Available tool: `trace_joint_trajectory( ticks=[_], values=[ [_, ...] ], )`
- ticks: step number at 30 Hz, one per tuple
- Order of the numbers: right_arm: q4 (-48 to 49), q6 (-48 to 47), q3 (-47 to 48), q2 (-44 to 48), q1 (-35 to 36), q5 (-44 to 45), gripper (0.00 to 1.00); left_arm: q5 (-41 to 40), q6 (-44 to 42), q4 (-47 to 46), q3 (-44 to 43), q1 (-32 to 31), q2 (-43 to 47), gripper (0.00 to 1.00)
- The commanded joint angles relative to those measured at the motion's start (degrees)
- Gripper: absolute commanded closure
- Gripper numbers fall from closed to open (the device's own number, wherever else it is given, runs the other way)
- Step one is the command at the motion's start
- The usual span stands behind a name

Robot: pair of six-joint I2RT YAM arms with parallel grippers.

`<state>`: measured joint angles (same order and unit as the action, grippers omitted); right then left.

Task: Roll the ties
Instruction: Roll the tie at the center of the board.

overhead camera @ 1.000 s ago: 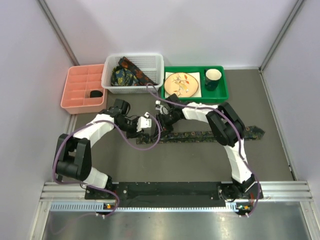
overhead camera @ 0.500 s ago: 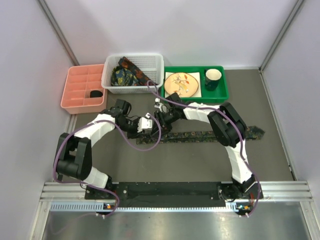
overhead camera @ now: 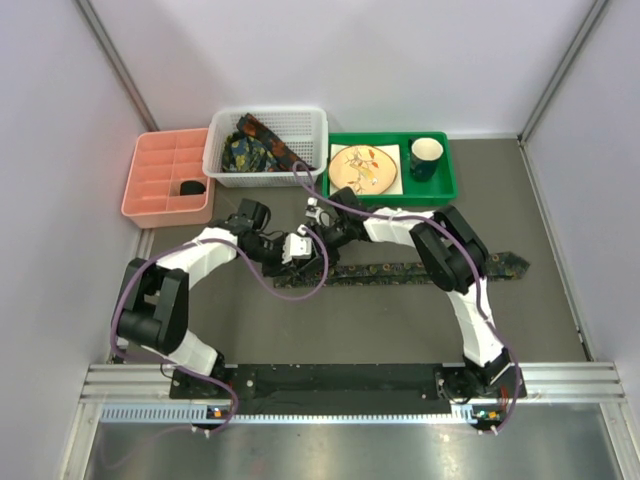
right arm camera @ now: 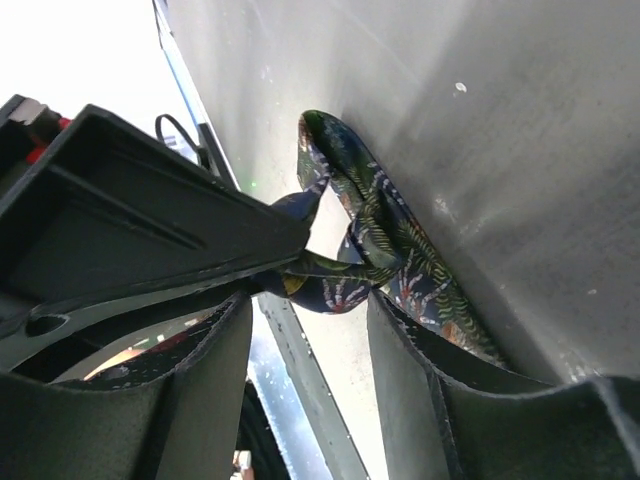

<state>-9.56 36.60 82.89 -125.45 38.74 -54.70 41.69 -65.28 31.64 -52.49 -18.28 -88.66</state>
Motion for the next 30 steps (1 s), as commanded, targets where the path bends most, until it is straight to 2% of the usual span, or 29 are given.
trace_joint_trajectory(
  ticks=[1, 5, 8, 11, 12, 13, 16, 20, 25, 30],
  values=[
    [-0.02, -1.0, 0.87, -1.55, 0.98, 0.12, 0.51, 3.66, 1.64, -2.81, 0.98, -0.87, -0.28, 0.67],
    [2.87, 1.71, 0.61, -2.26, 1.07, -0.94, 0.54, 3.84, 1.99, -3.42, 1.34, -1.58, -0.55, 0.67],
    [4.2, 2.25, 0.6, -2.52, 0.99, -1.55, 0.65, 4.01, 2.17, -3.78, 1.6, -1.84, -0.72, 0.67],
    [3.41, 1.2, 0.34, -2.78, 0.99, -1.73, 0.81, 4.01, 2.52, -4.48, 1.86, -1.84, -0.81, 0.66],
    [2.98, 0.85, 0.43, -2.87, 0.9, -1.47, 0.92, 3.92, 2.61, -4.48, 1.95, -1.84, -0.9, 0.66],
    [1.93, -0.03, 0.43, -2.87, 0.9, -1.2, 0.98, 3.58, 2.78, -4.57, 1.95, -1.84, -0.81, 0.65],
    [0.42, -1.7, 0.43, -2.7, 0.72, 0.02, 1.0, 2.26, 2.26, -3.61, 1.78, -1.76, -0.81, 0.6],
    [-0.46, -2.32, -0.27, -2.35, -0.24, 0.73, 1.0, 1.55, 0.95, -0.8, 1.95, 0.17, 1.29, 0.38],
    [-0.11, -2.85, -0.89, -2.17, -0.51, 0.56, 1.0, 0.06, -3.27, 1.93, 3.62, 3.25, 3.32, 0.32],
    [1.3, -2.67, -2.12, -2.17, -0.42, 0.73, 1.0, 0.67, -2.85, 0.27, 4.5, 2.82, 2.18, 0.25]
  ],
)
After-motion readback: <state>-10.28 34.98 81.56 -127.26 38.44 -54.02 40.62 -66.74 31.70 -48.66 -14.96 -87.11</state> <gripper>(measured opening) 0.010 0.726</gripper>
